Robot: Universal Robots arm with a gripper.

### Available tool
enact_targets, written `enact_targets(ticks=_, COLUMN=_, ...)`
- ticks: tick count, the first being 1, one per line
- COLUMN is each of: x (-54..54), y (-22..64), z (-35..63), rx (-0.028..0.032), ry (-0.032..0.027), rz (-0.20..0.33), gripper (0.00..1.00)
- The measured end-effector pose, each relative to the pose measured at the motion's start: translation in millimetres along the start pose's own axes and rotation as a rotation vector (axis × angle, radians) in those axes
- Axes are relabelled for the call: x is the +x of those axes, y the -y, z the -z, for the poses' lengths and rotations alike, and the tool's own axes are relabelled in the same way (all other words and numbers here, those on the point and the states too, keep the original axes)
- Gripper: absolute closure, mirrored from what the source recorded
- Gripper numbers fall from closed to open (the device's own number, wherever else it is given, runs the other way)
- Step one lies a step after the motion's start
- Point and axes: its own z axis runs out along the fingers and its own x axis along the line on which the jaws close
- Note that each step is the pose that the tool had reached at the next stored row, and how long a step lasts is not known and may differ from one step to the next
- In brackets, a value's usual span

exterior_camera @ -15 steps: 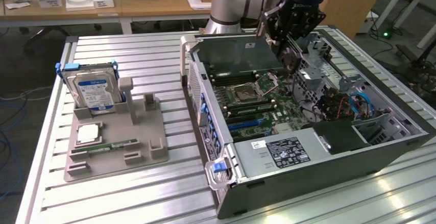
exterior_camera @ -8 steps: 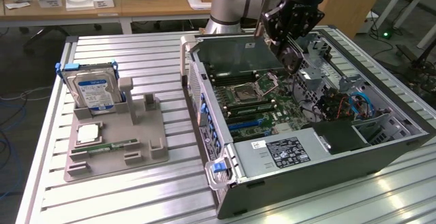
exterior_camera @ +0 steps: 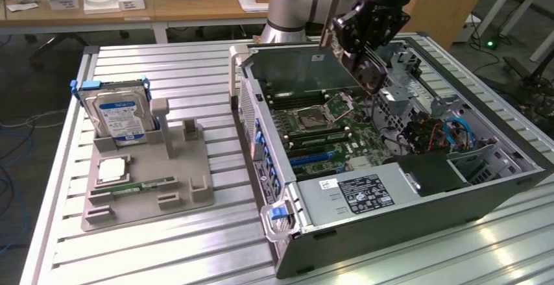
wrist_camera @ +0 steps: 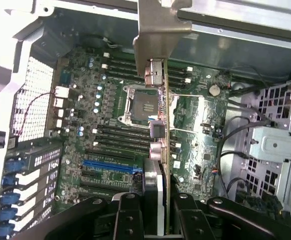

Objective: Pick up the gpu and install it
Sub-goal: 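Insert the gpu into the slot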

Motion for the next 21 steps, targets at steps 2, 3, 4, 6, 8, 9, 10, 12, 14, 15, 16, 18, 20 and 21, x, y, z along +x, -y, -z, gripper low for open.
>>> enact_targets(ticks=2, x=0.0, y=0.0, z=0.0, rx=-0.0002, ry=-0.0015, rz=0.024, gripper=0.72)
enact_targets(ticks=3, x=0.0, y=0.0, z=0.1, rx=-0.0003, ry=-0.0022, rz=0.038, gripper=0.72)
enact_targets(ticks=4, x=0.0, y=0.0, z=0.1, rx=-0.0005, ry=-0.003, rz=0.051, gripper=0.72)
enact_targets(ticks=6, x=0.0, y=0.0, z=0.0, rx=-0.0009, ry=-0.0045, rz=0.079, gripper=0.72)
enact_targets(ticks=8, x=0.0, y=0.0, z=0.0, rx=-0.0012, ry=-0.0062, rz=0.106, gripper=0.72)
enact_targets(ticks=9, x=-0.1, y=0.0, z=0.0, rx=-0.0013, ry=-0.0068, rz=0.118, gripper=0.72)
enact_targets(ticks=10, x=0.0, y=0.0, z=0.0, rx=-0.0014, ry=-0.0074, rz=0.129, gripper=0.72)
enact_targets(ticks=12, x=0.0, y=0.1, z=0.0, rx=-0.0016, ry=-0.0085, rz=0.147, gripper=0.72)
enact_targets(ticks=14, x=0.0, y=0.1, z=0.0, rx=-0.0019, ry=-0.0098, rz=0.171, gripper=0.72)
enact_targets(ticks=15, x=0.0, y=0.0, z=-0.1, rx=-0.0021, ry=-0.0105, rz=0.183, gripper=0.72)
enact_targets(ticks=16, x=0.0, y=0.1, z=-0.1, rx=-0.0022, ry=-0.0112, rz=0.195, gripper=0.72)
enact_targets(ticks=18, x=0.0, y=0.0, z=-0.1, rx=-0.0025, ry=-0.0128, rz=0.222, gripper=0.72)
enact_targets(ticks=20, x=0.0, y=0.1, z=-0.1, rx=-0.0028, ry=-0.0143, rz=0.247, gripper=0.72)
enact_targets(ticks=21, x=0.0, y=0.1, z=-0.1, rx=-0.003, ry=-0.0153, rz=0.265, gripper=0.72)
